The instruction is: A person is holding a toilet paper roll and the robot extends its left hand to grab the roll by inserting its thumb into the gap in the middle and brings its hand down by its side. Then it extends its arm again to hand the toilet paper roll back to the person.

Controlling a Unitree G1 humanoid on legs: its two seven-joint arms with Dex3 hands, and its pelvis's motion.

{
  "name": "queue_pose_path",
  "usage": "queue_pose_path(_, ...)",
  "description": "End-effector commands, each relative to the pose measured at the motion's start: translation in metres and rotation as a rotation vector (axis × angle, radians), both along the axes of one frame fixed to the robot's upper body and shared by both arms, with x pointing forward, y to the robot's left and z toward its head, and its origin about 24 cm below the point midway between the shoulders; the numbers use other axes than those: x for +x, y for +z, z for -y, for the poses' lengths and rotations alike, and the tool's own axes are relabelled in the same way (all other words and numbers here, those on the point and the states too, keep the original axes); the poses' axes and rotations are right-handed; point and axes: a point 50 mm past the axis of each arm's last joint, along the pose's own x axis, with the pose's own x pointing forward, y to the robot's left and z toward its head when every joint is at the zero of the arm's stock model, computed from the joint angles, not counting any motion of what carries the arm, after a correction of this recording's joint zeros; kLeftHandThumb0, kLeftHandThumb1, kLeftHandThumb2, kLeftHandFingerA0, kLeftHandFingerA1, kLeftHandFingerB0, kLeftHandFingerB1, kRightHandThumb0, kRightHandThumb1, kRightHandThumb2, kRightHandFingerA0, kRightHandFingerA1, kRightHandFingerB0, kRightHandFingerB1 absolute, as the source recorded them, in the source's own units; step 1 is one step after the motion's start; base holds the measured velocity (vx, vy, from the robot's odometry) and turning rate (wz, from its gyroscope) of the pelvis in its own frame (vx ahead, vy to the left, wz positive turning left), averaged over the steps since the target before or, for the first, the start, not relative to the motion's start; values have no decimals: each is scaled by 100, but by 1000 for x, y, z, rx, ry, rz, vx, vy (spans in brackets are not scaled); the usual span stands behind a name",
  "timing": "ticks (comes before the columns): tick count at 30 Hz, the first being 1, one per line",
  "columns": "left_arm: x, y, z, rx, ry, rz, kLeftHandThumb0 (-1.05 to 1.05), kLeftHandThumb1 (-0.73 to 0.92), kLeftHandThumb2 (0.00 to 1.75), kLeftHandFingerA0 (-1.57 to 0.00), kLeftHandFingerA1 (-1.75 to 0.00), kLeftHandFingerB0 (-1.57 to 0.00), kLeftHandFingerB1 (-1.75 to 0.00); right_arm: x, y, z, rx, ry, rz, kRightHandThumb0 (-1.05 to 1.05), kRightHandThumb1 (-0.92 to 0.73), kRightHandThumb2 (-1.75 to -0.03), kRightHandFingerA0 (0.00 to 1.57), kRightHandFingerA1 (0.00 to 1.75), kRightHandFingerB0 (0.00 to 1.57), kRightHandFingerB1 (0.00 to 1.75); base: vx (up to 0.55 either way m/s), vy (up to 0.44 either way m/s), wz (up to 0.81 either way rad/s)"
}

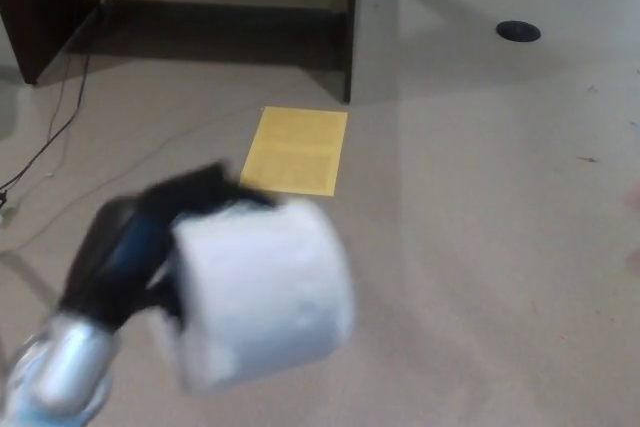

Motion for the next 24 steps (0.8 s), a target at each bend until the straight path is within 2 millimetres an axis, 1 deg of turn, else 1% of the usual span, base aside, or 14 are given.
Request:
queue_pose_path(1,13,65,80,108,-134,68,-10,74,76,-87,-159,-71,-131,-14,-3,7,7,-25,-35,-35,-64,-60,76,60,57,42,0,0,0)
queue_pose_path(2,13,71,88,105,-155,79,-13,78,72,-85,-162,-68,-135,-12,-2,7,2,-19,-32,-36,-65,-60,77,59,58,42,0,0,0)
queue_pose_path(3,12,77,96,100,-173,81,-16,79,70,-76,-165,-65,-135,-11,-3,6,3,-18,-33,-36,-65,-60,78,61,57,42,0,0,0)
queue_pose_path(4,10,85,107,101,-184,105,-14,78,70,-76,-166,-67,-137,-9,-3,4,1,-9,-34,-37,-65,-60,78,66,58,42,0,0,0)
queue_pose_path(5,9,89,112,105,-181,124,-15,75,77,-76,-169,-66,-142,-5,-2,2,2,-2,-31,-37,-65,-59,77,65,58,42,0,0,0)
queue_pose_path(7,7,96,121,95,-201,137,-14,73,79,-76,-171,-66,-143,1,-1,-2,3,12,-27,-37,-65,-60,77,63,57,42,0,0,0)
queue_pose_path(8,4,99,127,94,-216,137,-13,75,73,-95,-168,-71,-140,1,-2,-4,1,19,-28,-37,-65,-60,78,60,58,42,0,0,0)
queue_pose_path(9,-1,102,136,98,-244,145,-16,77,74,-77,-166,-63,-142,1,-4,-6,-1,30,-34,-36,-64,-60,79,60,58,42,0,0,0)
queue_pose_path(11,-10,103,146,103,-266,154,-18,76,75,-75,-166,-64,-140,-4,-8,-10,-6,43,-49,-36,-64,-60,79,60,59,42,0,0,0)
queue_pose_path(14,-20,107,159,83,-297,186,-14,69,81,-87,-167,-72,-134,-1,-11,-20,7,65,-57,-36,-64,-60,77,58,59,43,0,0,0)
queue_pose_path(17,-27,110,167,93,-317,189,-13,68,81,-87,-169,-72,-135,3,-12,-27,11,85,-60,-38,-65,-60,76,55,59,42,0,0,0)
queue_pose_path(20,-34,115,174,95,-358,185,-16,73,76,-84,-167,-69,-137,12,-10,-32,14,106,-50,-38,-66,-61,75,54,58,42,0,0,0)
queue_pose_path(22,-41,119,181,96,-383,204,-11,74,66,-89,-166,-71,-136,21,-6,-34,-2,121,-31,-39,-66,-61,77,55,59,43,0,0,0)
queue_pose_path(24,-47,118,184,93,-400,199,-7,72,63,-88,-164,-73,-130,20,-6,-32,-2,119,-38,-38,-66,-61,75,56,58,42,0,0,0)
